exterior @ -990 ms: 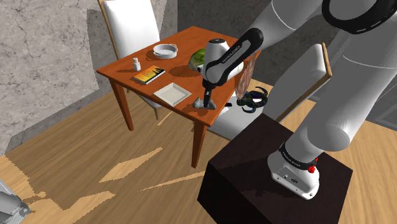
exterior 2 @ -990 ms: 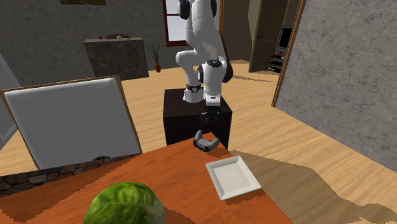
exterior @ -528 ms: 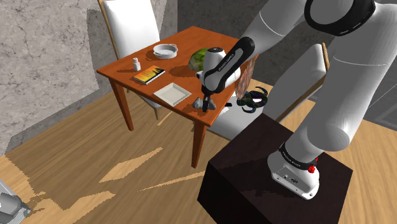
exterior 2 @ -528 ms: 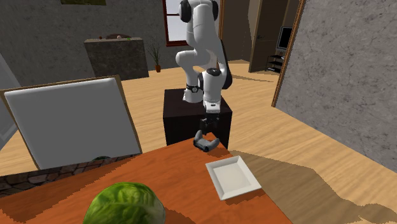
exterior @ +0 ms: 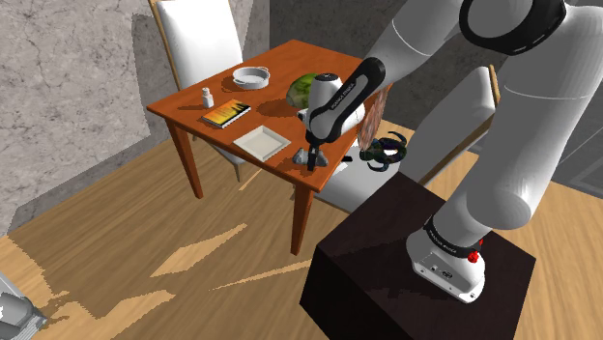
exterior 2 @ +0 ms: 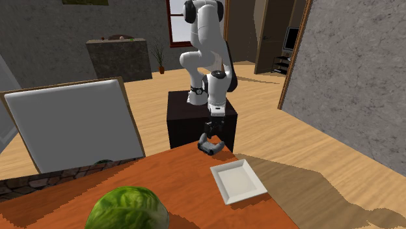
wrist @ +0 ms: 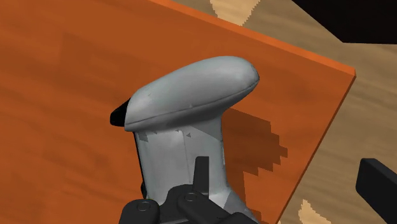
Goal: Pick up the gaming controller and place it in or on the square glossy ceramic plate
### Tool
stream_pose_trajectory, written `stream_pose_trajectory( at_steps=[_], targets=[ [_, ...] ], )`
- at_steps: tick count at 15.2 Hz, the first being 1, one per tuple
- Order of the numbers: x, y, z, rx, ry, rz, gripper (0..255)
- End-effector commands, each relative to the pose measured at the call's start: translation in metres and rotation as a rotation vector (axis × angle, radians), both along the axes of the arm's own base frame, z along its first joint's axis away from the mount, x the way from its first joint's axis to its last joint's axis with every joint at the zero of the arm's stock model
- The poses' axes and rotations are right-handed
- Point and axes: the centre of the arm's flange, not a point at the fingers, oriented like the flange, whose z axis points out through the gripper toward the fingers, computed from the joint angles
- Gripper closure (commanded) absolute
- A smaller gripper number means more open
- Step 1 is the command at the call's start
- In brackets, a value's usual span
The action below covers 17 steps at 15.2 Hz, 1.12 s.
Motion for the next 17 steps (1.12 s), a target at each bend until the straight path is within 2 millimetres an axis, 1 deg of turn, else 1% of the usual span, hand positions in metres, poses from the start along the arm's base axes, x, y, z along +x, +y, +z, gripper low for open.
stream_pose_trajectory(
  at_steps=[1, 10, 11, 15, 16, 17],
  targets=[
    [0.0, 0.0, 0.0, 0.0, 0.0, 0.0, 255],
    [0.0, 0.0, 0.0, 0.0, 0.0, 0.0, 255],
    [0.0, 0.0, 0.0, 0.0, 0.0, 0.0, 0],
    [0.021, -0.008, -0.009, -0.2, -0.09, 0.094, 0],
    [0.023, -0.009, -0.009, -0.216, -0.097, 0.102, 0],
    [0.023, -0.01, -0.014, -0.216, -0.097, 0.102, 0]
  ],
)
